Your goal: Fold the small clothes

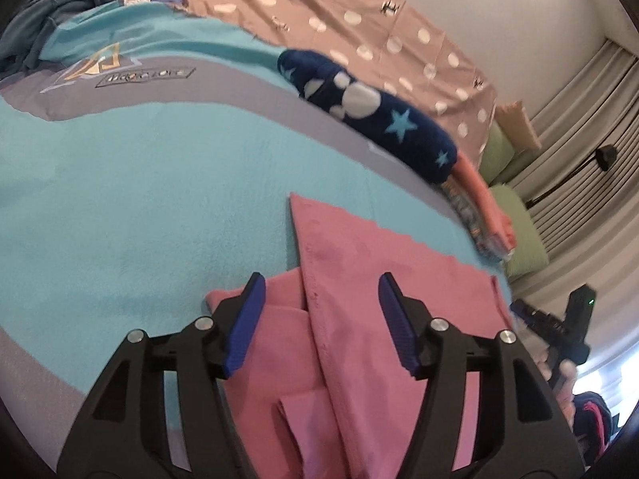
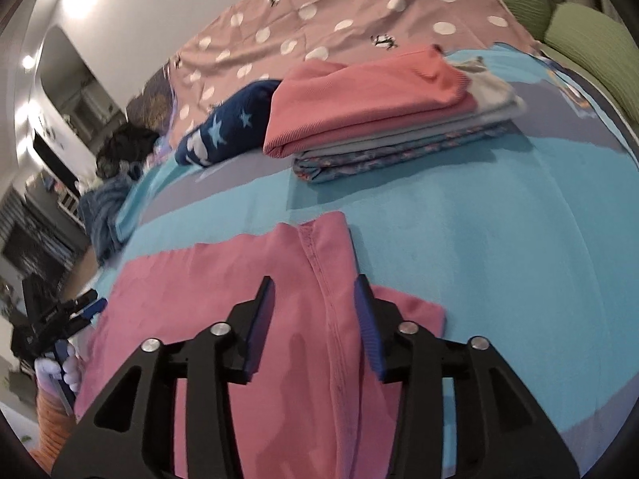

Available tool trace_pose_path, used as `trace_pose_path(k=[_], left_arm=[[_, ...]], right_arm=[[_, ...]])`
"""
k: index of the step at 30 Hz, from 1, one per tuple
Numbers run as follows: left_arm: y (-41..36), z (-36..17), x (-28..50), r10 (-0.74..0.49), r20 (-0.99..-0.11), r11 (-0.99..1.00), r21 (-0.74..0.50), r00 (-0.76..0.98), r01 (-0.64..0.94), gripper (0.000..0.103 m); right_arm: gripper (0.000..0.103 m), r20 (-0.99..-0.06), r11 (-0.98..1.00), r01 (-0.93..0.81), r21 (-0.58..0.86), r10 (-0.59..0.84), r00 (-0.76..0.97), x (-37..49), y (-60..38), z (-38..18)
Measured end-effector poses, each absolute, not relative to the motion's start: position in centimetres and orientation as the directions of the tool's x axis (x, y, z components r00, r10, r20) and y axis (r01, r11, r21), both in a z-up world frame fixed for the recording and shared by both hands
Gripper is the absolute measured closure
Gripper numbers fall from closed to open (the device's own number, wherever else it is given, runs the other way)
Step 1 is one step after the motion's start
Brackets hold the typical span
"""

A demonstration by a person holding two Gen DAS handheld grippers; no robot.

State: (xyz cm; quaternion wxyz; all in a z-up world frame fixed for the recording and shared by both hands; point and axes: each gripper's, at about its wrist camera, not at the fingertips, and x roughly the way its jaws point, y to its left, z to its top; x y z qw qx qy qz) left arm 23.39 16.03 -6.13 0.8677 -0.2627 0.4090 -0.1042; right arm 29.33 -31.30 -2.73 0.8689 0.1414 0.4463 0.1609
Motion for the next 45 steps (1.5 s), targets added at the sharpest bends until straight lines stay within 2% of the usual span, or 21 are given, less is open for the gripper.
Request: trace_pose_path(k=[3, 5, 7, 9, 10, 11, 13, 18, 23, 31, 36, 41, 45], left_arm=[[15.6, -6.7, 24.4, -0.397, -0.670, 0.844, -0.535, 0.627, -0.037, 0.045], [15.3, -6.8, 24.7, -0.391, -0.676, 0.853, -0.521, 0.625, -0.031, 0.048], [15.2, -7.0, 24.8, -0.359, -0.696, 0.873, -0.486, 0.622, -0.040, 0.063], [15.4, -7.1, 24.5, -0.361, -0.689, 0.871, -0.491, 0.628, -0.039, 0.064], [15.6, -7.1, 24.3, -0.363, -0.686, 0.868, -0.496, 0.631, -0.039, 0.064], [15.8, -7.1, 24.0, -0.365, -0.682, 0.865, -0.500, 0.634, -0.040, 0.064], [15.9, -7.0, 23.6, -0.366, -0.678, 0.863, -0.503, 0.637, -0.039, 0.064], [15.5, -6.3, 22.9, -0.374, -0.675, 0.859, -0.511, 0.636, -0.038, 0.063], [15.3, -4.8, 18.7, -0.399, -0.632, 0.844, -0.536, 0.665, -0.002, 0.056], [16.5, -4.4, 10.0, -0.485, -0.571, 0.789, -0.613, 0.663, 0.049, 0.055], [15.9, -3.7, 7.3, -0.482, -0.575, 0.803, -0.592, 0.661, 0.071, 0.055], [12.2, -1.8, 7.4, -0.542, -0.546, 0.795, -0.580, 0.639, 0.179, 0.054], [5.5, 0.1, 9.4, -0.621, -0.553, 0.775, -0.539, 0.556, 0.330, 0.054]], right_arm=[[0.058, -0.787, 0.950, -0.189, 0.249, 0.313, 0.532, 29.4, -29.3, -2.8], [0.058, -0.822, 0.978, -0.193, 0.080, 0.174, 0.542, 29.1, -28.1, -3.5], [0.059, -0.812, 0.993, -0.114, -0.039, 0.035, 0.582, 29.1, -29.1, -3.8], [0.059, -0.780, 0.998, 0.037, -0.051, -0.064, 0.623, 29.0, -32.6, -3.4], [0.063, -0.778, 0.995, 0.098, -0.002, -0.063, 0.625, 28.8, -34.5, -3.3], [0.065, -0.778, 0.983, 0.134, 0.124, 0.013, 0.628, 28.3, -36.9, -3.1], [0.068, -0.767, 0.959, 0.120, 0.255, 0.125, 0.629, 27.3, -38.7, -2.8], [0.068, -0.746, 0.957, -0.007, 0.291, 0.231, 0.625, 24.8, -36.9, -2.0], [0.068, -0.733, 0.930, -0.075, 0.360, 0.331, 0.594, 21.2, -34.8, -2.3], [0.068, -0.718, 0.887, -0.062, 0.457, 0.409, 0.563, 13.6, -36.3, -3.6], [0.068, -0.698, 0.855, -0.020, 0.518, 0.437, 0.568, 10.6, -37.7, -3.7], [0.067, -0.686, 0.851, -0.036, 0.524, 0.447, 0.574, 8.5, -38.2, -3.3], [0.067, -0.665, 0.838, -0.067, 0.542, 0.476, 0.575, 6.6, -38.3, -3.3]])
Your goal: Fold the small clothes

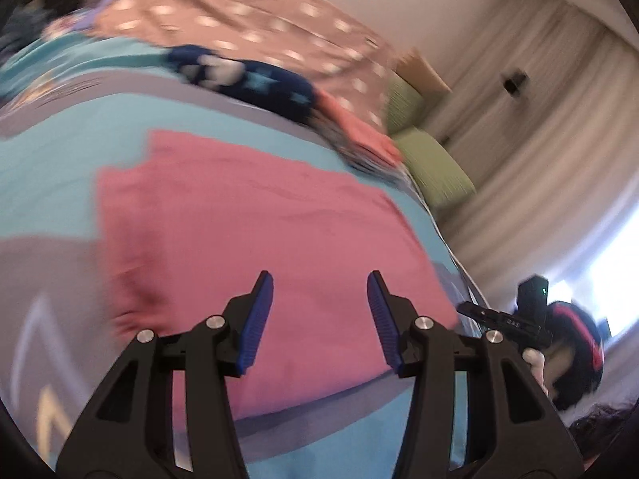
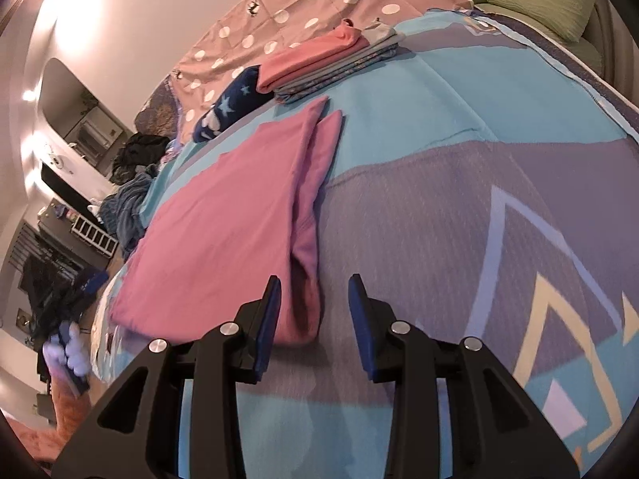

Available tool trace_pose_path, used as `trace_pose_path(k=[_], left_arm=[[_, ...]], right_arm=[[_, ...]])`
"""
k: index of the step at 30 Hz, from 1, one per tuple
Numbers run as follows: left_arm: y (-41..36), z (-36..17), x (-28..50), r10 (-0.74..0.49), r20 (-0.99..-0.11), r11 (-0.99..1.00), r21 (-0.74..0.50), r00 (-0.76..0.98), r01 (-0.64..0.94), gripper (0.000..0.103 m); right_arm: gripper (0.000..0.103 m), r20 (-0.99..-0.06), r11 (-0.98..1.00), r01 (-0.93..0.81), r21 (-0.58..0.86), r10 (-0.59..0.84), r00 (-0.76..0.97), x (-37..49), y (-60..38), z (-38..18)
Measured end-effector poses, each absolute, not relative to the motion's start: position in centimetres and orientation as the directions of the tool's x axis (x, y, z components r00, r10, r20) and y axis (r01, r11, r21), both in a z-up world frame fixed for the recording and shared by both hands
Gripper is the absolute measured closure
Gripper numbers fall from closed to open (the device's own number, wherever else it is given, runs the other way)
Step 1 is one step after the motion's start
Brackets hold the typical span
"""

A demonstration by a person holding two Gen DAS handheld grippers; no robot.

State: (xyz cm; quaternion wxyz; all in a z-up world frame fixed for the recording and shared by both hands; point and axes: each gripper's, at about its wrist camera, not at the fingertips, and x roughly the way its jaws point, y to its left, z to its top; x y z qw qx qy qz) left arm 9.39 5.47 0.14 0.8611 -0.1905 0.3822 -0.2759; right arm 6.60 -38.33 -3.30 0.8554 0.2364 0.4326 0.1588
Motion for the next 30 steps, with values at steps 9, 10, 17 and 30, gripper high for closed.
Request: trace_pose_path(k=[9, 10, 17, 30], left_arm=[[-9.6, 1.1, 15.7, -0.687, -0.628, 0.712, -0.482, 0.365, 0.511, 0.056], [-11.5, 1.2, 16.8, -0.685, -0.640, 0.709, -0.473, 0.349, 0.523, 0.057], [-19.2, -0.8, 22.1, -0.654, -0.706, 0.717, -0.466, 0.270, 0.518, 0.068], [-27.5, -4.7, 28.7, -0.478, -0.836, 0.800, -0.287, 0.270, 0.527, 0.061]], right_arm=[[0.066, -0.561, 0.761, -0.262, 0.593, 0.624, 0.543, 5.2, -38.5, -3.2], [0.066, -0.555, 0.752, -0.285, 0.594, 0.640, 0.532, 5.5, -38.3, -3.2], [0.066, -0.529, 0.664, -0.330, 0.672, 0.741, 0.414, 9.2, -38.2, -5.2], [0.061, -0.482, 0.551, -0.373, 0.747, 0.835, 0.266, 10.7, -37.6, -6.1]])
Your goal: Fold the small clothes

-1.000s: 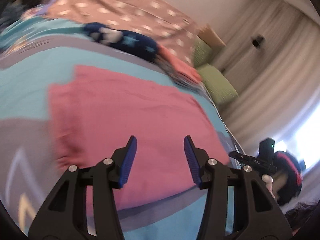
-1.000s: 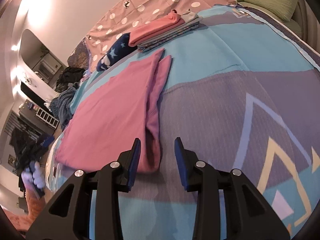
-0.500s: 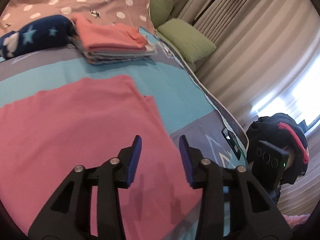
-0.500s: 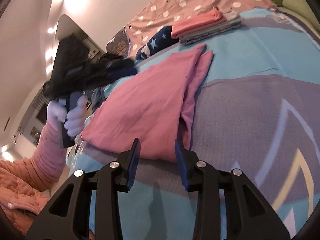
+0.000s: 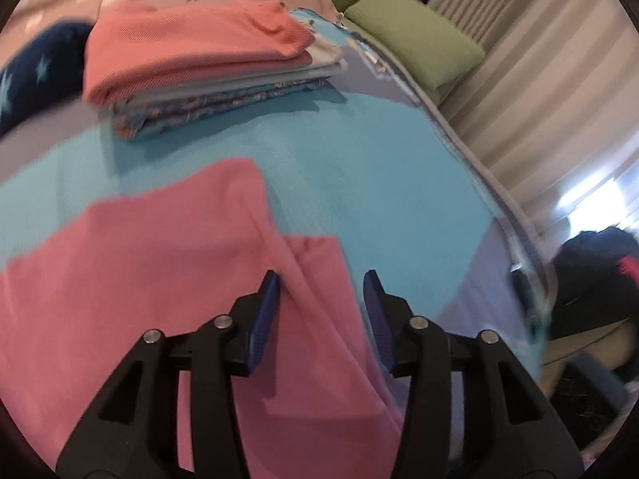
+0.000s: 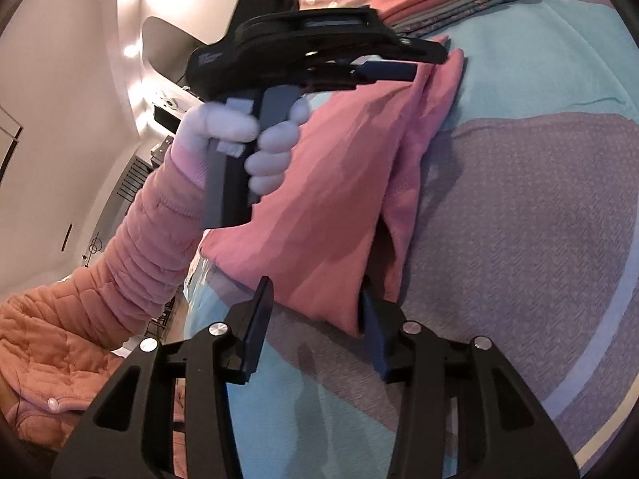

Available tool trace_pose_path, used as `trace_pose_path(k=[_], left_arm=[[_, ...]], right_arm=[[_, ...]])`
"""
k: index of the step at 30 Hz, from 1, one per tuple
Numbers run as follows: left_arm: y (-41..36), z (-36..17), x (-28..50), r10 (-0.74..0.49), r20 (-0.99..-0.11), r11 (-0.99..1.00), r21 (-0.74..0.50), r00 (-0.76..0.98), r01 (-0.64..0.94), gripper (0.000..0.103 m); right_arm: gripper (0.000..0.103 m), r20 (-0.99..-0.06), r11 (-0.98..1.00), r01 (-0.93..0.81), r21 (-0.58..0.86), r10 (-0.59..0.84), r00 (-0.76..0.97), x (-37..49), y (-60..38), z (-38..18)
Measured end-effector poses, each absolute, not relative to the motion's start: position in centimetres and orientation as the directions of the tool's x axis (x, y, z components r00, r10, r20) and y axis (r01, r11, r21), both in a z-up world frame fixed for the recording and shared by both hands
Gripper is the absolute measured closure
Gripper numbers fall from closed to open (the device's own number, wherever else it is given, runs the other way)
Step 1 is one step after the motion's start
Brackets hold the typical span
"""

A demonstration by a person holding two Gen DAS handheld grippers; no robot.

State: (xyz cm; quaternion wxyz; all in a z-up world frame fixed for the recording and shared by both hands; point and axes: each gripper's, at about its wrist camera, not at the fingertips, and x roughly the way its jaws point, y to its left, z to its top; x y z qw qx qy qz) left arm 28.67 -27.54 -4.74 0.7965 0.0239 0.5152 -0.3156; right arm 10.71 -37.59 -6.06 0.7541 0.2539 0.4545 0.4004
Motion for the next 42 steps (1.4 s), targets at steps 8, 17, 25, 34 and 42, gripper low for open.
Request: trace_pose_path(k=[8, 17, 25, 34, 42], left_arm=[[-28.2, -5.0, 30.1, -0.445, -0.838, 0.816, -0.234, 0.316, 0.528, 0.089], [-32.2, -5.3, 27.5, -0.297, -0.906, 0.786, -0.053, 0.301, 0.616, 0.044], [-31.4, -5.0, 29.6, -0.264, -0.908, 0.850, -0.059, 0.326, 0.524, 0.095], [-31.9, -6.4, 30.3, -0.340, -0.887, 0.850, -0.148, 0.313, 0.505, 0.099], [-29.9, -4.6, 29.8, -0.468, -0.814, 0.820, -0.256, 0.343, 0.512, 0.085]], right_arm=[[0.066, -0.476, 0.547, -0.372, 0.750, 0.837, 0.272, 10.5, -37.3, -6.3], [0.066, -0.481, 0.559, -0.387, 0.734, 0.829, 0.285, 10.0, -37.1, -6.9], [0.091, -0.484, 0.551, -0.479, 0.683, 0.833, 0.268, 9.6, -36.7, -5.4], [0.091, -0.542, 0.493, -0.563, 0.663, 0.835, 0.094, 9.9, -36.5, -7.5], [0.091, -0.532, 0.523, -0.507, 0.685, 0.835, 0.142, 10.0, -37.2, -6.9]])
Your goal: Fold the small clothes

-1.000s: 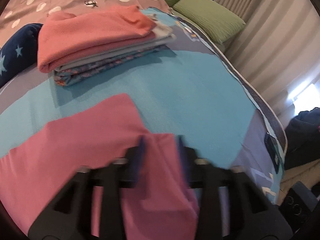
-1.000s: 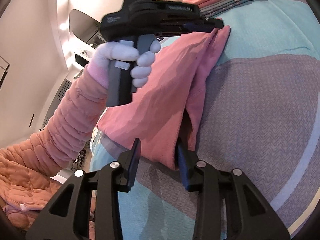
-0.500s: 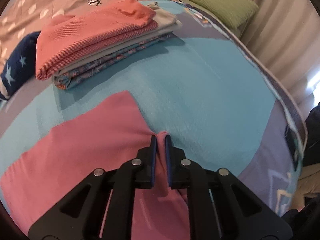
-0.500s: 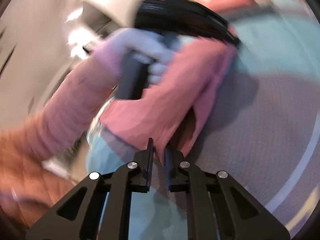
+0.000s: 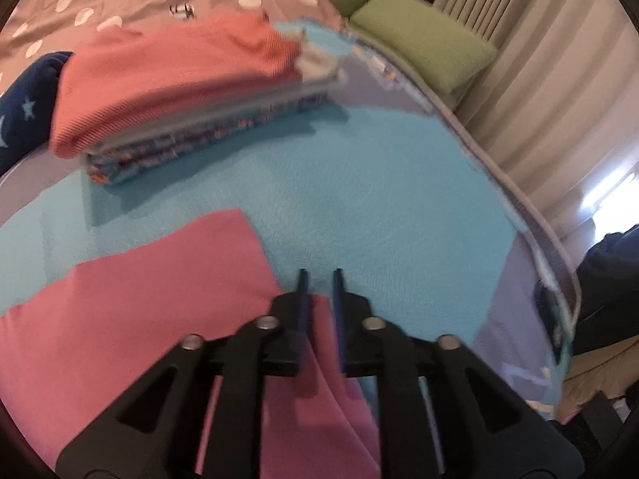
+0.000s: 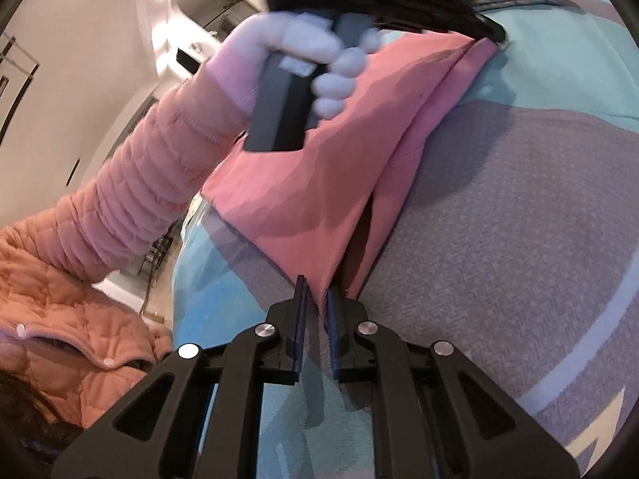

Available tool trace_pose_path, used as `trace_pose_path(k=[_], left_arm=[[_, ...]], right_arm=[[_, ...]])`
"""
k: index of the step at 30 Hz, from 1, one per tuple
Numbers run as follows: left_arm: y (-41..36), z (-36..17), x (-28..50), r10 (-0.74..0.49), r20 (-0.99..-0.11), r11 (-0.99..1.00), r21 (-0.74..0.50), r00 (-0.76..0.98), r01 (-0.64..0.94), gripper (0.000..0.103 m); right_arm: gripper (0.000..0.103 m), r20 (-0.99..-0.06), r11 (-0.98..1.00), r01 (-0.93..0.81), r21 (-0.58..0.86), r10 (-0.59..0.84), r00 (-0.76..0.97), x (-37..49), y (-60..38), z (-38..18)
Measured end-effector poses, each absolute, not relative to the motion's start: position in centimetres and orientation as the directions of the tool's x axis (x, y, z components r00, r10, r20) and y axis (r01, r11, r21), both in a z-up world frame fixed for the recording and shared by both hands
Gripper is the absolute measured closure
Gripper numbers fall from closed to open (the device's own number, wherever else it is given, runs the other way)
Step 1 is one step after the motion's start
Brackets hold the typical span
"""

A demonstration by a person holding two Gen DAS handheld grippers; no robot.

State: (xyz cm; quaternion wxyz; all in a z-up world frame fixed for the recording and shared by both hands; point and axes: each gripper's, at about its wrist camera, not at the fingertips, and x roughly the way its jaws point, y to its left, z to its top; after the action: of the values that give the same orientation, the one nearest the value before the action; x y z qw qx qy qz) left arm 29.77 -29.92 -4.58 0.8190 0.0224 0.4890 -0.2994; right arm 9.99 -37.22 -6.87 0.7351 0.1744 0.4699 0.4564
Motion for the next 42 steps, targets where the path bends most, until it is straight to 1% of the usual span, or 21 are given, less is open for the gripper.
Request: trace_pose_path(k=[2, 4, 5, 7, 10, 12, 14, 16, 17, 20, 23, 25, 27, 28, 30, 32, 35, 37, 41, 42], left_arm=[[-28.6, -2.7, 28.7, -0.522, -0.771, 0.800, -0.292, 0.366, 0.525, 0.079], [-26.8, -0.9, 27.2, -0.559, -0.735, 0.780, -0.311, 0.383, 0.543, 0.070], [-25.8, -0.1, 26.3, -0.572, -0.722, 0.771, -0.312, 0.390, 0.555, 0.068], [-23.1, 1.0, 23.8, -0.588, -0.698, 0.758, -0.300, 0.408, 0.578, 0.057], [-18.1, 1.2, 20.1, -0.572, -0.687, 0.775, -0.274, 0.448, 0.569, 0.049], [-13.9, 0.9, 18.1, -0.553, -0.684, 0.803, -0.283, 0.476, 0.525, 0.047], [-9.0, 0.4, 16.1, -0.508, -0.679, 0.849, -0.292, 0.530, 0.440, 0.046], [-3.3, -0.2, 14.0, -0.444, -0.670, 0.896, -0.309, 0.595, 0.320, 0.040], [-0.5, -0.5, 12.9, -0.415, -0.667, 0.909, -0.329, 0.619, 0.256, 0.040], [7.0, -1.6, 9.0, -0.338, -0.665, 0.923, -0.372, 0.666, 0.097, 0.040], [12.1, -2.0, 5.5, -0.289, -0.650, 0.920, -0.392, 0.703, 0.016, 0.039], [14.6, -2.2, 3.5, -0.286, -0.630, 0.909, -0.417, 0.722, -0.003, 0.037], [15.4, -2.5, 2.6, -0.307, -0.616, 0.901, -0.433, 0.725, 0.014, 0.037], [15.4, -2.7, 2.3, -0.321, -0.613, 0.900, -0.434, 0.721, 0.032, 0.037], [14.9, -2.9, 1.9, -0.349, -0.609, 0.902, -0.423, 0.712, 0.080, 0.037], [14.2, -3.2, 1.3, -0.396, -0.596, 0.899, -0.407, 0.699, 0.163, 0.037], [12.8, -3.9, 0.4, -0.440, -0.596, 0.894, -0.362, 0.672, 0.264, 0.039], [12.2, -4.2, 0.2, -0.457, -0.605, 0.889, -0.329, 0.652, 0.317, 0.040], [11.8, -4.9, 0.6, -0.480, -0.608, 0.875, -0.279, 0.632, 0.396, 0.044], [11.7, -4.9, 0.8, -0.484, -0.606, 0.872, -0.271, 0.631, 0.408, 0.047]], right_arm=[[0.088, -0.527, 0.539, -0.491, 0.685, 0.831, 0.178, 9.5, -38.9, -6.1], [0.077, -0.513, 0.558, -0.471, 0.683, 0.826, 0.235, 8.6, -40.2, -5.4], [0.076, -0.497, 0.560, -0.459, 0.690, 0.827, 0.262, 8.0, -41.0, -5.1], [0.075, -0.478, 0.563, -0.445, 0.696, 0.827, 0.297, 7.1, -41.9, -4.8], [0.073, -0.473, 0.588, -0.408, 0.698, 0.807, 0.354, 6.4, -43.1, -4.5], [0.073, -0.464, 0.594, -0.383, 0.707, 0.799, 0.382, 6.4, -43.5, -4.3], [0.073, -0.461, 0.603, -0.359, 0.712, 0.788, 0.408, 6.7, -43.6, -3.9], [0.073, -0.465, 0.616, -0.342, 0.710, 0.774, 0.429, 6.9, -43.0, -3.3], [0.073, -0.472, 0.628, -0.336, 0.702, 0.763, 0.441, 7.1, -42.4, -2.8], [0.067, -0.479, 0.641, -0.338, 0.689, 0.753, 0.451, 6.8, -40.6, -2.1], [0.066, -0.497, 0.650, -0.357, 0.671, 0.751, 0.434, 7.3, -37.8, -1.3], [0.062, -0.517, 0.665, -0.375, 0.646, 0.742, 0.426, 7.6, -35.6, -0.7], [0.057, -0.544, 0.688, -0.388, 0.614, 0.724, 0.424, 7.8, -33.2, -0.1], [0.057, -0.556, 0.697, -0.397, 0.597, 0.716, 0.422, 7.8, -31.8, 0.3], [0.057, -0.575, 0.710, -0.409, 0.574, 0.705, 0.416, 8.0, -29.5, 0.6], [0.057, -0.596, 0.726, -0.419, 0.545, 0.687, 0.415, 8.1, -27.3, 0.9], [0.057, -0.652, 0.775, -0.452, 0.442, 0.623, 0.431, 7.9, -23.1, 1.6], [0.057, -0.679, 0.777, -0.490, 0.395, 0.607, 0.414, 7.4, -20.6, 1.8], [0.056, -0.710, 0.758, -0.546, 0.358, 0.600, 0.368, 7.1, -16.8, 2.1], [0.056, -0.714, 0.756, -0.548, 0.357, 0.599, 0.362, 7.1, -16.1, 2.1]])
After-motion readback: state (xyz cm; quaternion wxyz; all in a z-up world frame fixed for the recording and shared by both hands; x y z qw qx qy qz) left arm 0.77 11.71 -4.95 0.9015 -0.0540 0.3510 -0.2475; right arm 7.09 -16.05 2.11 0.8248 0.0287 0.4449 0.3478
